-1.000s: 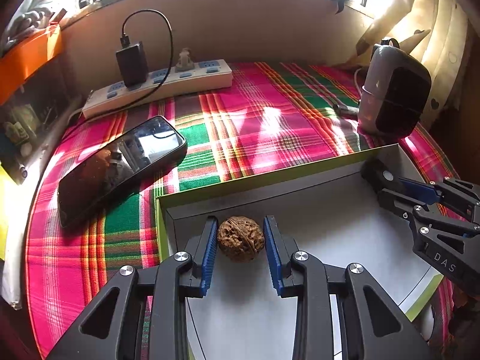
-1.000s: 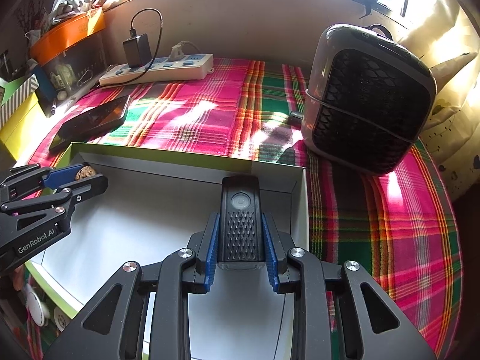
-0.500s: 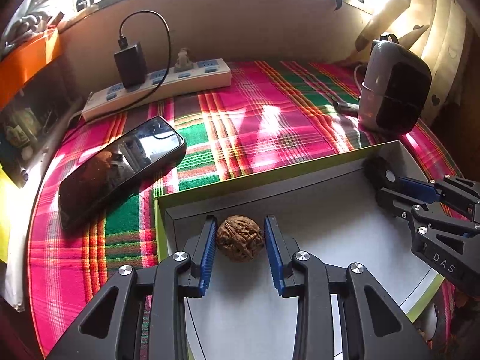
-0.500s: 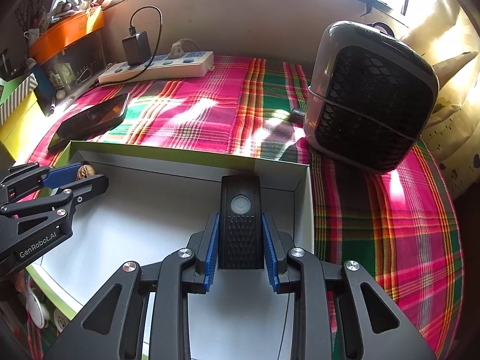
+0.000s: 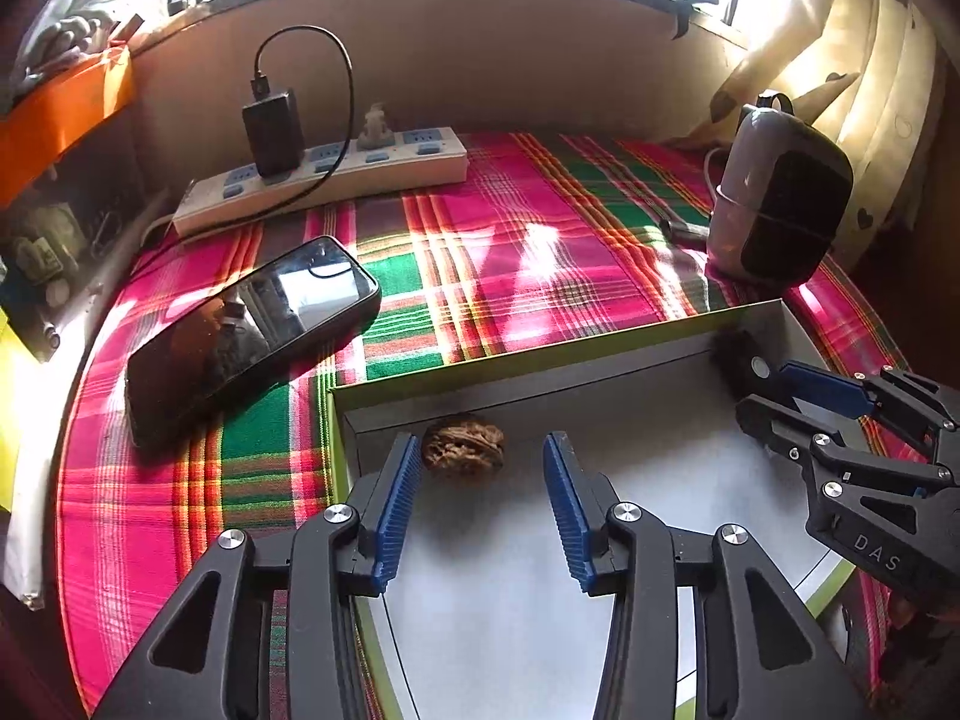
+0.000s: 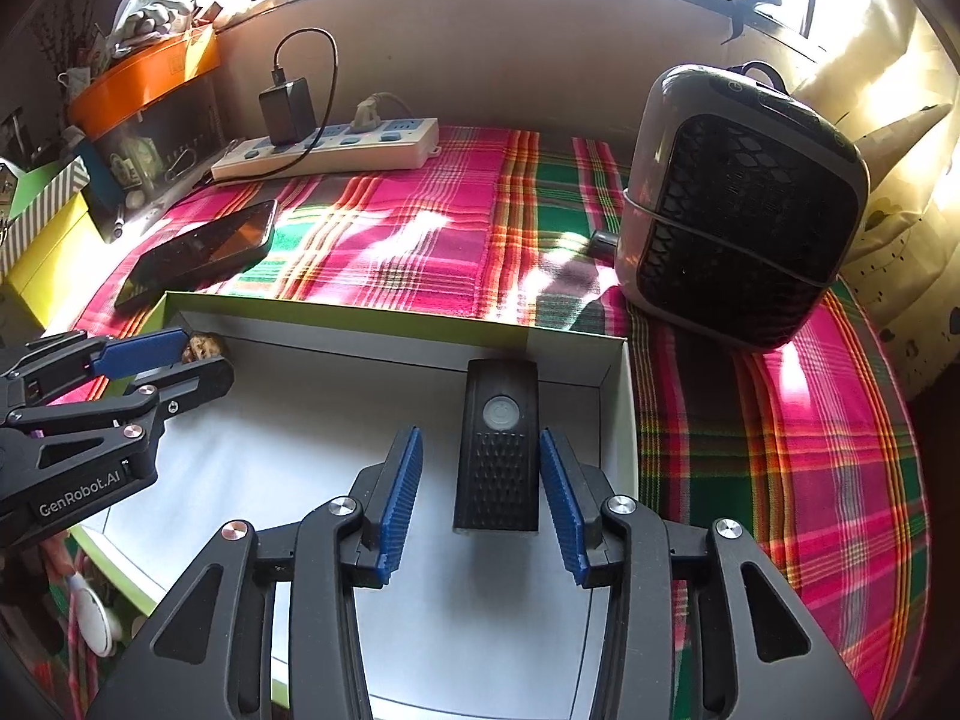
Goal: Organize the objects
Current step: 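Withdraw both open tools from the box back toward the remaining objects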
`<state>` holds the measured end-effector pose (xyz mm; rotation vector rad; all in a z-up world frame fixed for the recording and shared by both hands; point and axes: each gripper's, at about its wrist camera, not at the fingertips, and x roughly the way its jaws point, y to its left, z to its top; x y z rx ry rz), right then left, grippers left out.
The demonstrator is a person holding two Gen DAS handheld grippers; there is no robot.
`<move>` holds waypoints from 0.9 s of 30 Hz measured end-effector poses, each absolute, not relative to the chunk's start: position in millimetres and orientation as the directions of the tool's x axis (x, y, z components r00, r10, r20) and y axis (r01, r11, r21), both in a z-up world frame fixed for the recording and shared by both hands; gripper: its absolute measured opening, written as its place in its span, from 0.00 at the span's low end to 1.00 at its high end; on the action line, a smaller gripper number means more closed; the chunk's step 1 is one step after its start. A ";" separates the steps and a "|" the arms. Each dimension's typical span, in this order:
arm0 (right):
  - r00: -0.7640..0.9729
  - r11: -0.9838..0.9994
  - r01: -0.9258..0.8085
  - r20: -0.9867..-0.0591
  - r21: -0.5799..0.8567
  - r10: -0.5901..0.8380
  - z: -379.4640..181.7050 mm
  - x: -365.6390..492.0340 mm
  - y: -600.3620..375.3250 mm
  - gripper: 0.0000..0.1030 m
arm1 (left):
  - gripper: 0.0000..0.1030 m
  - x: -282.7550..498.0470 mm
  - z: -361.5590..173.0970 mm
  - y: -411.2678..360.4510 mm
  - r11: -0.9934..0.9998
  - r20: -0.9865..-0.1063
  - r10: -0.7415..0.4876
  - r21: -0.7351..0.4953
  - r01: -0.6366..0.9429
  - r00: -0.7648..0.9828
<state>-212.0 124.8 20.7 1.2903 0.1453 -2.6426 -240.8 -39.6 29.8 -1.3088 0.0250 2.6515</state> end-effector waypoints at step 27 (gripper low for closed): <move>-0.658 -0.977 0.214 -0.735 0.024 -0.162 45.3 -141.9 130.6 0.41 | 0.42 -156.0 56.9 -86.8 -0.985 -0.728 0.171 -0.141 -0.099 -0.664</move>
